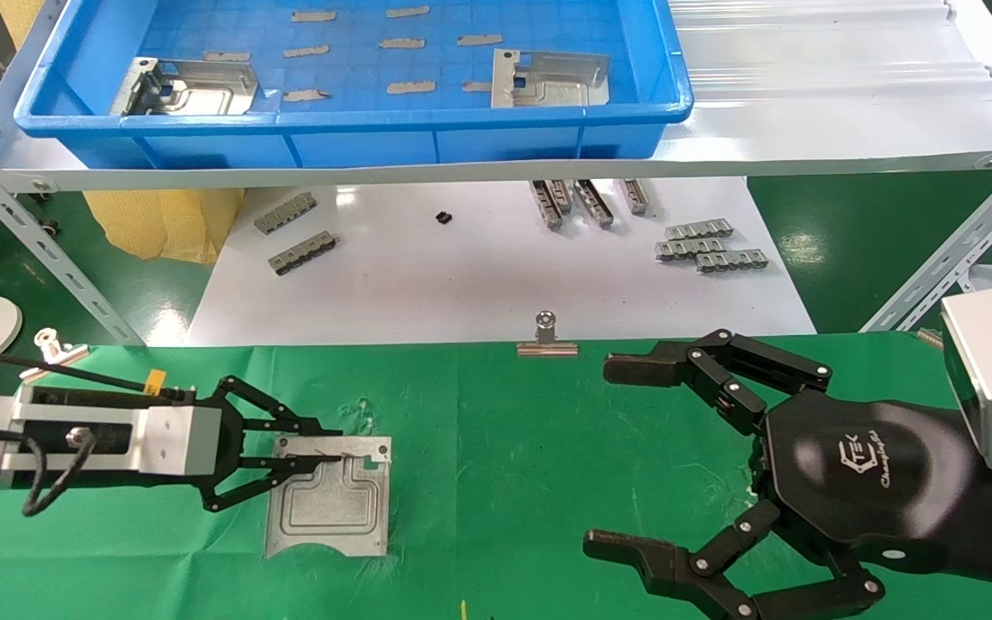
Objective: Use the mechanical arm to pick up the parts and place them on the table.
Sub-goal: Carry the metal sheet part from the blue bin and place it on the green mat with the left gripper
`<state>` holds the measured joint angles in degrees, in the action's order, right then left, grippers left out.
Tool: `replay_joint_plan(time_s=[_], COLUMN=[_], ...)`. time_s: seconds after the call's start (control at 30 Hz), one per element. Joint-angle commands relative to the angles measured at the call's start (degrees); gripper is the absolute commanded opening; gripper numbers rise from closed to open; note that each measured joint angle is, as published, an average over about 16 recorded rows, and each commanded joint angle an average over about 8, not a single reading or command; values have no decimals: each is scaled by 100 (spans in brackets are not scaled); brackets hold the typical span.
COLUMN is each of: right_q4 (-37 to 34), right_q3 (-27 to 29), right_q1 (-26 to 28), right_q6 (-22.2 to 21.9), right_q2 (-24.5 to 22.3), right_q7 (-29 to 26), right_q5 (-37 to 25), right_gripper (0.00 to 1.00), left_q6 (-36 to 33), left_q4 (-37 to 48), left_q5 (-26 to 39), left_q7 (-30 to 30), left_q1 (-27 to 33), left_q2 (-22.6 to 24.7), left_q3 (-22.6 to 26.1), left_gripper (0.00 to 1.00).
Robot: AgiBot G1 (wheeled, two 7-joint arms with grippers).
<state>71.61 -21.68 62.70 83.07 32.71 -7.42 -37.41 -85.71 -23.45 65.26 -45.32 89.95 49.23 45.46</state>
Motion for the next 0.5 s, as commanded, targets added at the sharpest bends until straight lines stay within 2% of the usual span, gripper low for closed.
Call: replay_joint_plan(time_s=[0.03, 0.13, 0.17, 0.37, 0.5], right_q4=[0, 0, 0, 0, 0], right_q3=[0, 0, 0, 0, 0], right_q1=[0, 0, 0, 0, 0], right_q6=[0, 0, 0, 0, 0], right_q2=[0, 0, 0, 0, 0], right_q7=[0, 0, 0, 0, 0], right_q5=[0, 0, 0, 0, 0], right_gripper=[100, 100, 100, 100, 100], left_q6=[-98, -45, 1, 215, 99], left_q4=[167, 402, 476, 883, 1083], left_q5=[36, 103, 125, 166, 97], left_q7=[-10, -146, -198, -461, -581], left_q1=[63, 124, 143, 224, 248], left_q2=[49, 146, 178, 361, 433], left_q3=[32, 64, 71, 67, 28], left_gripper=[57, 94, 100, 100, 100])
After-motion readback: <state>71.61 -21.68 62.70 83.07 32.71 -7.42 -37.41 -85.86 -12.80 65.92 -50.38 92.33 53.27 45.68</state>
